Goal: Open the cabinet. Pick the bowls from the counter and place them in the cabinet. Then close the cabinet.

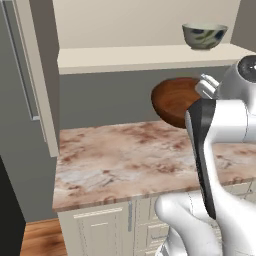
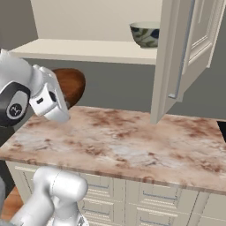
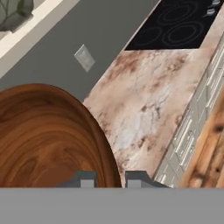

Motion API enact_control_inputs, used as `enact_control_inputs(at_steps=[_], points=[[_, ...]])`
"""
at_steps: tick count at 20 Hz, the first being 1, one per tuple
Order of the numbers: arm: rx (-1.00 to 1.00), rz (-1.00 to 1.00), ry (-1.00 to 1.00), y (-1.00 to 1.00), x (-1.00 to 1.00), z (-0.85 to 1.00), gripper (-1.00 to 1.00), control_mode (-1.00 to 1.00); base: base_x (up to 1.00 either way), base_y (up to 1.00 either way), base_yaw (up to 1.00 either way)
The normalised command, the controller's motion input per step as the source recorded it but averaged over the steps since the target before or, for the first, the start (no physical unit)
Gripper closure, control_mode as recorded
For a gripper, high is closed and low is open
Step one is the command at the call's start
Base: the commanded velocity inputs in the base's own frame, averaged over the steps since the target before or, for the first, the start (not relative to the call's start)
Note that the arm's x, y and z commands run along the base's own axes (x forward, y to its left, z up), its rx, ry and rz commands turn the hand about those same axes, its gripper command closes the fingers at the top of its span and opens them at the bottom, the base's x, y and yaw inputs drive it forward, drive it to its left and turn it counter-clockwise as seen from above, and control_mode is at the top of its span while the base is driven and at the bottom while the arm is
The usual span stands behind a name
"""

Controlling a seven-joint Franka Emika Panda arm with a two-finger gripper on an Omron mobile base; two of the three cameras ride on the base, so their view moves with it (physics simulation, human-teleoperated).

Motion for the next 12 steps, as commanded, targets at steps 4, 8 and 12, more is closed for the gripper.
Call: enact_control_inputs(at_steps=[4, 8, 12], points=[[-0.01, -0.09, -0.09, 0.0, -0.05, 0.65, 1.0, -1.0, 0.0, 0.0, 0.0], [0.0, -0.03, -0.11, 0.0, -0.01, 0.61, 1.0, -1.0, 0.0, 0.0, 0.0], [0.0, 0.0, -0.06, 0.0, 0.0, 0.35, 1.0, -1.0, 0.0, 0.0, 0.0]])
